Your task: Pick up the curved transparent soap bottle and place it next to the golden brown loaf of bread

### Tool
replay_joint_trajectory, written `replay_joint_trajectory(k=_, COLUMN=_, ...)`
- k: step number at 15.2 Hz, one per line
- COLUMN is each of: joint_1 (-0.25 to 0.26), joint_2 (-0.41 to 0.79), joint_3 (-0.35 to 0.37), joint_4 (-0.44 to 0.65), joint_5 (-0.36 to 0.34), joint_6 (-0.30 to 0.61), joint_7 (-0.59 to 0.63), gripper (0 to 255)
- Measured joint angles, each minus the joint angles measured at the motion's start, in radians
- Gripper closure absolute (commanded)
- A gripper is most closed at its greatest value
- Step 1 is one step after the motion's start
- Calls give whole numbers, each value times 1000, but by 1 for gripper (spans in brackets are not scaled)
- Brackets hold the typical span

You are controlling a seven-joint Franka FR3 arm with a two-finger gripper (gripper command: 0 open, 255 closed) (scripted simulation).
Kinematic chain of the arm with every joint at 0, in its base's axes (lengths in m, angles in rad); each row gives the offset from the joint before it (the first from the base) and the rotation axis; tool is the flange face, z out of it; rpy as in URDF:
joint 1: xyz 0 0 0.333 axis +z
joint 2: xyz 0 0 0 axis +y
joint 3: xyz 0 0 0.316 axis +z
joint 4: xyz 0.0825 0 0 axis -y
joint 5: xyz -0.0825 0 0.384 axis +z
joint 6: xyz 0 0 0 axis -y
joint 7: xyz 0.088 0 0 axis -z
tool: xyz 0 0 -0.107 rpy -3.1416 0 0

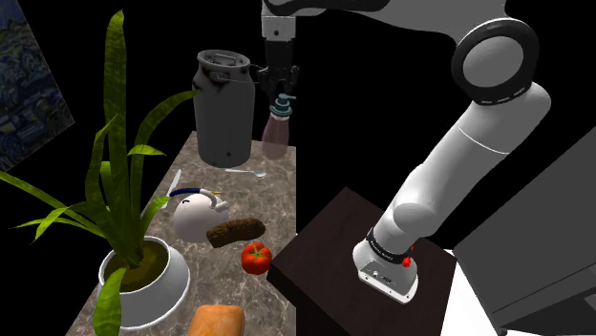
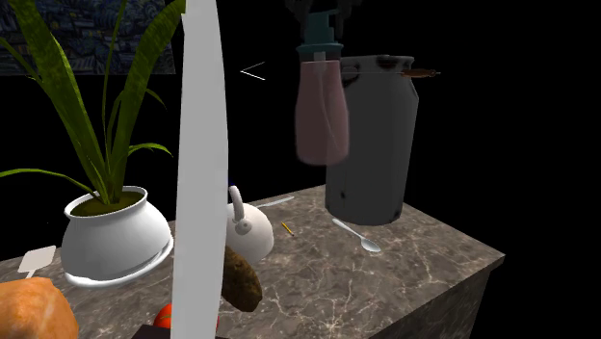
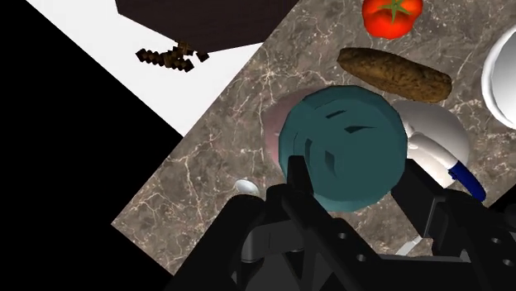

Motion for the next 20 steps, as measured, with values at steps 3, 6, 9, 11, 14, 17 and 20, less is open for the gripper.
replay_joint_trajectory(k=3, joint_1=25, joint_2=-92, joint_3=30, joint_4=-105, joint_5=18, joint_6=14, joint_7=52, gripper=255)
replay_joint_trajectory(k=6, joint_1=46, joint_2=-167, joint_3=55, joint_4=-187, joint_5=37, joint_6=22, joint_7=94, gripper=255)
replay_joint_trajectory(k=9, joint_1=74, joint_2=-237, joint_3=93, joint_4=-260, joint_5=65, joint_6=28, joint_7=151, gripper=255)
replay_joint_trajectory(k=11, joint_1=93, joint_2=-290, joint_3=118, joint_4=-302, joint_5=88, joint_6=21, joint_7=189, gripper=255)
replay_joint_trajectory(k=14, joint_1=120, joint_2=-341, joint_3=155, joint_4=-343, joint_5=120, joint_6=16, joint_7=242, gripper=255)
replay_joint_trajectory(k=17, joint_1=153, joint_2=-406, joint_3=200, joint_4=-392, joint_5=164, joint_6=8, joint_7=306, gripper=255)
replay_joint_trajectory(k=20, joint_1=182, joint_2=-451, joint_3=242, joint_4=-421, joint_5=204, joint_6=2, joint_7=363, gripper=255)
